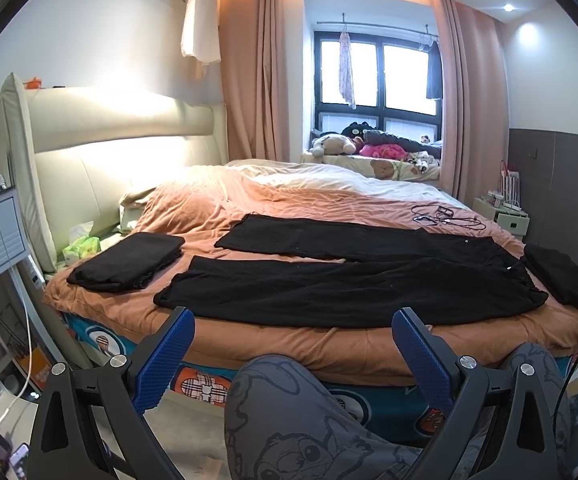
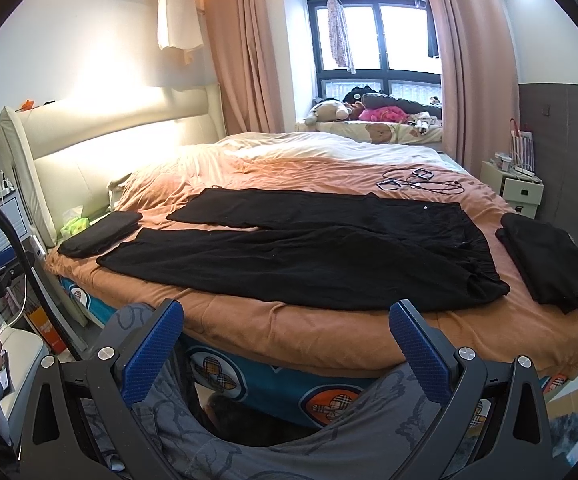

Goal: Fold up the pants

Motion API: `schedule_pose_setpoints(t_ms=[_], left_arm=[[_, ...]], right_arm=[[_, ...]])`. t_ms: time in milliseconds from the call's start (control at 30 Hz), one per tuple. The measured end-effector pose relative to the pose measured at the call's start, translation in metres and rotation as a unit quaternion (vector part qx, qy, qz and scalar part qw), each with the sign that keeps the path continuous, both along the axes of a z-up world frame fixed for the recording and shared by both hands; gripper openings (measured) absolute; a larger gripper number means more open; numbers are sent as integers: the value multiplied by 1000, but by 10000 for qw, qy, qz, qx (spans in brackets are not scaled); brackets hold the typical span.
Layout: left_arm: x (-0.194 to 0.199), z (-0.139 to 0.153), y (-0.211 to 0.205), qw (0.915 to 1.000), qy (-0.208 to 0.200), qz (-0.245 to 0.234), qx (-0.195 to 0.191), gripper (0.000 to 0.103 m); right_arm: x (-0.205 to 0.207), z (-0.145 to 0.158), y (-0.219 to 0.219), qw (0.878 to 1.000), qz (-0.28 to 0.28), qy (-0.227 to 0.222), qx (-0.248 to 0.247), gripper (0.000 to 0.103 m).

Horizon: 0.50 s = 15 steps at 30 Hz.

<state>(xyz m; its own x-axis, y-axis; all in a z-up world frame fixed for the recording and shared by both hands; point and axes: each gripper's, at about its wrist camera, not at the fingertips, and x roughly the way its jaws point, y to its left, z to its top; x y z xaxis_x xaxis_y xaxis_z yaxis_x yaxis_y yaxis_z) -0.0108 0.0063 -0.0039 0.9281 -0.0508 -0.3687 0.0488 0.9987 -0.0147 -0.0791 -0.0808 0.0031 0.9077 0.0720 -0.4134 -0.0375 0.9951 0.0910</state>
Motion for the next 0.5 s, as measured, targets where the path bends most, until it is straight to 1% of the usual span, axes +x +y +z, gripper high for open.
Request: schedule_pose_setpoints(t_ms=[67,233,500], left_arm=[[2,-1,1,10000,65,-38,-13,100],[5,-4,5,9999,103,48,-66,100],[18,-14,6,9996,253,134,43,101]], right_arm=[[0,0,0,10000,-8,-1,1,103],[1,-1,0,10000,-8,11,11,103],[11,-4,-3,9999,-17,92,47,103]])
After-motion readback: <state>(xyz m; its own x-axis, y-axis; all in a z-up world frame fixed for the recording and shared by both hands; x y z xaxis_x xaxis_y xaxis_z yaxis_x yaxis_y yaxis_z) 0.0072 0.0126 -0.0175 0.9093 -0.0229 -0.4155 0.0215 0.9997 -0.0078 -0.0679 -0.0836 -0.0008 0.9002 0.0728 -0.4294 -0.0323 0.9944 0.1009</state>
